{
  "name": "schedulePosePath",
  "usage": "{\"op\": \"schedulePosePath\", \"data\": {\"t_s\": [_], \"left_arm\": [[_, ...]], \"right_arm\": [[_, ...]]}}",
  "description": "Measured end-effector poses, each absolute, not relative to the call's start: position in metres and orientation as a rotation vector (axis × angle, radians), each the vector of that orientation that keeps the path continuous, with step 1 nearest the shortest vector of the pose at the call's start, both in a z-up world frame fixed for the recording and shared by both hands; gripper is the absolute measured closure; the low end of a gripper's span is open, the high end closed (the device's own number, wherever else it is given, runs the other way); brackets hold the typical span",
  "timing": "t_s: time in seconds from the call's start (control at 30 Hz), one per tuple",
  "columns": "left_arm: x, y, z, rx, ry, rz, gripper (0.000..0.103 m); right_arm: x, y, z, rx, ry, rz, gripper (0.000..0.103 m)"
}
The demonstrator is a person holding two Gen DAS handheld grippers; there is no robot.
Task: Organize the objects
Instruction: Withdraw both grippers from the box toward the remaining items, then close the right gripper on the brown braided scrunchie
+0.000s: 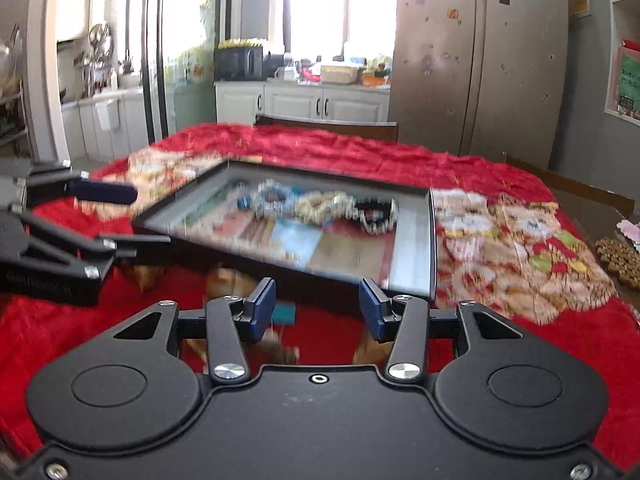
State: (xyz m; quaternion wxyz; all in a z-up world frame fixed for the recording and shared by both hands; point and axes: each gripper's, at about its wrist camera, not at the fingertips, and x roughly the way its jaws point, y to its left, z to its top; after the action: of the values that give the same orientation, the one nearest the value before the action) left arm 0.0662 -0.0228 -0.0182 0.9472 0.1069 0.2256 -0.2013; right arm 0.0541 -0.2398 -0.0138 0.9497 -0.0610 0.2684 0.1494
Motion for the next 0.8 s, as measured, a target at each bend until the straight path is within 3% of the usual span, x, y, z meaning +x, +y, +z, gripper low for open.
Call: {"op": "schedulePosePath", "data": {"t_s": [0.17, 0.67, 0.8], "left_arm": [[0.055, -0.028, -0.033, 0.257, 0.490, -0.480, 0.019], [0.058, -0.044, -0.060, 0.231, 0.560, -0.556, 0.019], [0.059, -0.050, -0.065, 0.235, 0.568, -0.549, 0.020]], "right_arm": [[0.041, -0.251, -0.036, -0.105, 0.580, 0.314, 0.060], [0.040, -0.245, -0.062, -0.095, 0.664, 0.356, 0.078], [0.040, -0.247, -0.065, -0.077, 0.673, 0.357, 0.088]]}}
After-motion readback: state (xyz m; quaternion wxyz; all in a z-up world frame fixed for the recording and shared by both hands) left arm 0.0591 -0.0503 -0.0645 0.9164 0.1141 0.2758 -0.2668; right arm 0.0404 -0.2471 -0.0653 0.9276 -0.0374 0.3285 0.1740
